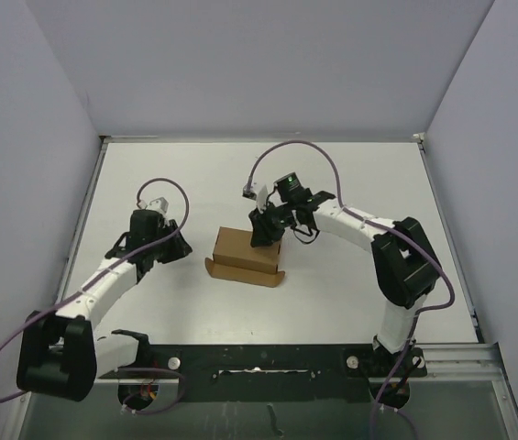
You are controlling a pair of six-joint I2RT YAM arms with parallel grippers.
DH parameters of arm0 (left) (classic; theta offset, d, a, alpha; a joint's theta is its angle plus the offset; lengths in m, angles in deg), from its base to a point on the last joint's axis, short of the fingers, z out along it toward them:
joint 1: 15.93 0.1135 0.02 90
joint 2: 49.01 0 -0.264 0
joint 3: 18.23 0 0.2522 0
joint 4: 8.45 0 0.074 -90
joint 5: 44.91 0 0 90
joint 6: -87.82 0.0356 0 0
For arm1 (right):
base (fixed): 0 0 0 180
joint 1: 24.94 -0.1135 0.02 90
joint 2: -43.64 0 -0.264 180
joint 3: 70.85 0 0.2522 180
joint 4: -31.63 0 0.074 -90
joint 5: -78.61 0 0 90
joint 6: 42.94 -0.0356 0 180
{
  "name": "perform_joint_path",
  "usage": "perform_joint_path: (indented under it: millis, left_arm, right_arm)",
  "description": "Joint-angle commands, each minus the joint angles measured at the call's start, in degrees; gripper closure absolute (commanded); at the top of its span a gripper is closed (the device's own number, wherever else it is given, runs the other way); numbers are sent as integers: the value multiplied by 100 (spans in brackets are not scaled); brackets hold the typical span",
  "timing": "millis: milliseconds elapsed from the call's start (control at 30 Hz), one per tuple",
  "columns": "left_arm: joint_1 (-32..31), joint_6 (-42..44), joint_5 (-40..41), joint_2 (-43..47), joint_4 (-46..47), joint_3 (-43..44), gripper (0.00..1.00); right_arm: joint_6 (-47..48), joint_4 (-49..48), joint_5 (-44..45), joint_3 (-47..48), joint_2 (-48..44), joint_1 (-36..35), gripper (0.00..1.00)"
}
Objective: Fold the paper box
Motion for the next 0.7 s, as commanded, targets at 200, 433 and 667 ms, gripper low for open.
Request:
perform_joint_path:
  millis: [200,433,667]
  left_arm:
    - [76,60,-1250,-2176,1336,1158,91]
    - [-662,-120,-1298,-2804,1365,1480,92]
    - [-1778,-725,-1053,-2599,1575,1331,92]
  right_arm:
    - [3206,1965,-1726,-188,-1079,1572,86]
    - [3315,2864,-1178,98,-193,1894,98]
    - [3368,2876,-1212,162,-878,2651,95]
